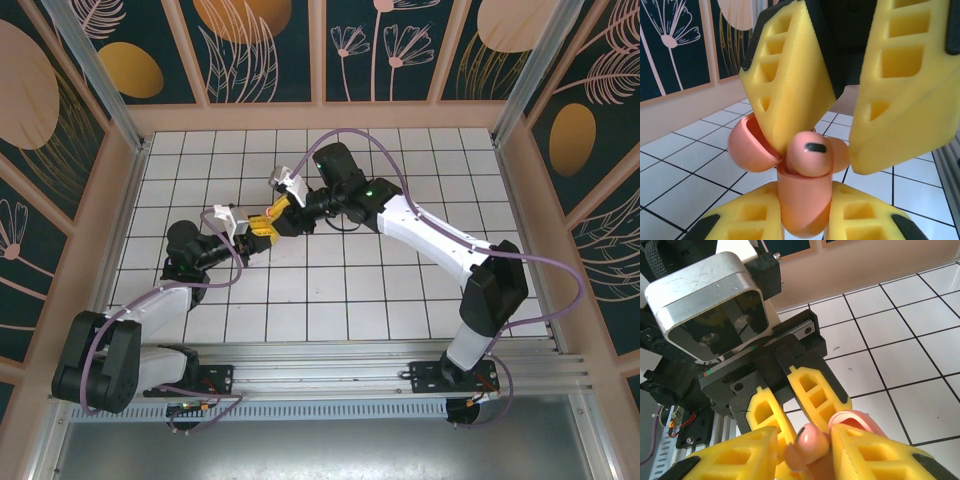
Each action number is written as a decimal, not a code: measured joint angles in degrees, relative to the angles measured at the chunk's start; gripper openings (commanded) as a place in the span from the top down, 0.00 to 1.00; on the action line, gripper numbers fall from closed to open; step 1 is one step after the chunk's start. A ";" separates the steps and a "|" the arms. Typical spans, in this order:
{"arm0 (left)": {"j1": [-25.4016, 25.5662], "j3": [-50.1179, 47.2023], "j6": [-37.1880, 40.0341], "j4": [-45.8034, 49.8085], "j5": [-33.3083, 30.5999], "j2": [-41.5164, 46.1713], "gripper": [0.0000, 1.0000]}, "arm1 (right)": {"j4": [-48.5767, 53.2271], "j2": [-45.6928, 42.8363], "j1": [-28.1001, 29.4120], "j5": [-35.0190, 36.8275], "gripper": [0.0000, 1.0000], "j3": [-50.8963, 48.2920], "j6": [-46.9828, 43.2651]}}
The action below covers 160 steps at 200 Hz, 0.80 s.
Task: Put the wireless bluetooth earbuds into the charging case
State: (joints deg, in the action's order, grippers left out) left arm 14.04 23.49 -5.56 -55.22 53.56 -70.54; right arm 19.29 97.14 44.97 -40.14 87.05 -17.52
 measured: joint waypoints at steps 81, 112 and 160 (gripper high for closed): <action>0.00 0.00 0.02 -0.02 -1.75 -0.13 0.91 | -1.22 0.02 -0.24 0.52 0.56 -0.22 1.18; 0.00 0.00 0.02 -0.02 -1.97 -0.44 0.91 | -1.64 0.00 -0.33 1.07 0.54 -0.35 2.12; 0.00 0.00 0.02 -0.24 -2.10 -0.72 0.91 | -2.56 0.00 -0.42 1.09 0.53 -0.35 4.70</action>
State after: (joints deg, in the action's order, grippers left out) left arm 14.04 23.49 -5.54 -55.46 51.46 -71.26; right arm 16.73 97.14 44.56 -39.05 86.70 -12.82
